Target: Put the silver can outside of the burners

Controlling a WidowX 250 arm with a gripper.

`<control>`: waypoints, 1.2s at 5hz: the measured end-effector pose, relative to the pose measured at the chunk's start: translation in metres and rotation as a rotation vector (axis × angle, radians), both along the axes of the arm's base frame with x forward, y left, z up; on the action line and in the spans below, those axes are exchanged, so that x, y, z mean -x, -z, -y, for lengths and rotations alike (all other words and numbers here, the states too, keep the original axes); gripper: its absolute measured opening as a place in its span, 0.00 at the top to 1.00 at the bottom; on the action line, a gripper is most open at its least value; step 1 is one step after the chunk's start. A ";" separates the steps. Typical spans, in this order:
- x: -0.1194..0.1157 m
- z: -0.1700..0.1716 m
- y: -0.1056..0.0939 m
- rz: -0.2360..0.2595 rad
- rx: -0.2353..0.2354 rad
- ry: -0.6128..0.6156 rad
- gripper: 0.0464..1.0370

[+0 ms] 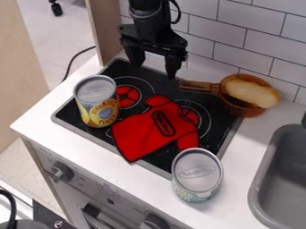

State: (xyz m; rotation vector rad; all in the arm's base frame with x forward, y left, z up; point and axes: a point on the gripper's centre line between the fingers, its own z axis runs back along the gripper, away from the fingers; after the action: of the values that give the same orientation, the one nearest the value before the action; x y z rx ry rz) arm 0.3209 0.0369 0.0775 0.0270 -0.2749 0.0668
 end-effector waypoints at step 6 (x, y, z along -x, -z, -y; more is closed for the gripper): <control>0.014 -0.034 0.033 -0.112 -0.213 0.656 0.04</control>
State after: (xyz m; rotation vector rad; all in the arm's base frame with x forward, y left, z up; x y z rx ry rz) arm 0.3066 0.0706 0.0445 0.1496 -0.1676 -0.6147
